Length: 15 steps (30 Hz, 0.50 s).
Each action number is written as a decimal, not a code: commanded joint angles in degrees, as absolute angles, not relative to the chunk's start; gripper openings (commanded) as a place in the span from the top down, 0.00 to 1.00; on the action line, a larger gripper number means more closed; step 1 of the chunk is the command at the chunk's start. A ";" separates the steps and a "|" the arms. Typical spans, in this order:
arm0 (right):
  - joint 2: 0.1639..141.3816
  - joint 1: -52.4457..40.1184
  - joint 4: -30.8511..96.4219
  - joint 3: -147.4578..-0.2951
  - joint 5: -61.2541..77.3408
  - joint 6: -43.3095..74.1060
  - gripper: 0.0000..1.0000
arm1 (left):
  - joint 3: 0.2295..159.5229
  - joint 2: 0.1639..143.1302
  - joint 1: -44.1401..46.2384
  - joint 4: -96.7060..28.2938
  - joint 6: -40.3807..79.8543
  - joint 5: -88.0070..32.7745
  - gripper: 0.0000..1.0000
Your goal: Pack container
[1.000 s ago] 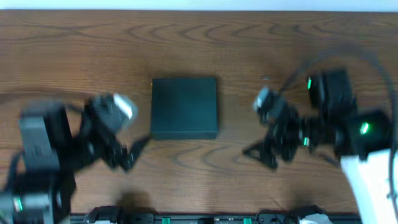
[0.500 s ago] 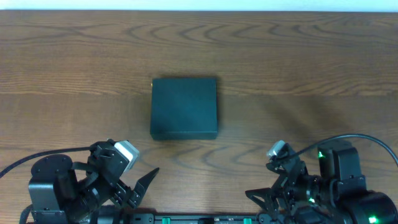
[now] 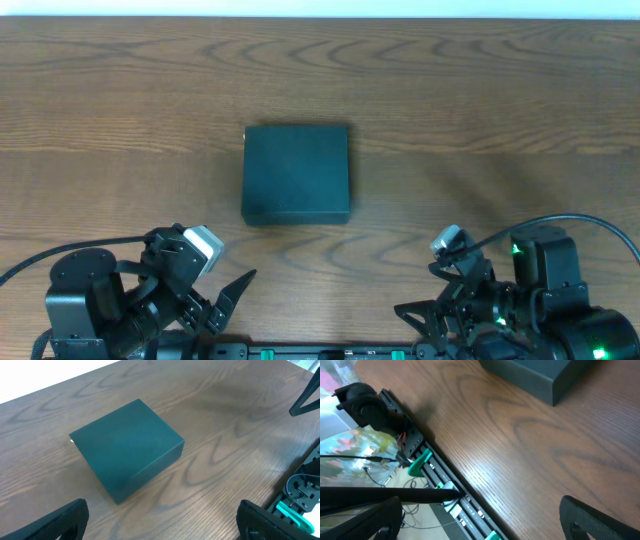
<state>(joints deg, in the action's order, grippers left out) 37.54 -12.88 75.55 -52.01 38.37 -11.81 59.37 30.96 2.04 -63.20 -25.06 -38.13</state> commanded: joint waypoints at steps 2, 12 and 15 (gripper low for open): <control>37.39 -13.47 75.44 -51.72 38.81 -10.94 0.01 | 58.87 30.39 2.28 -64.69 -24.38 -28.97 0.05; 37.39 -13.47 75.44 -51.72 38.81 -10.94 0.01 | 58.87 24.45 2.04 -75.31 -24.38 -16.97 0.05; 37.39 -13.47 75.44 -51.72 38.79 -10.94 0.01 | 58.87 22.52 1.80 -74.43 -25.85 -15.84 0.05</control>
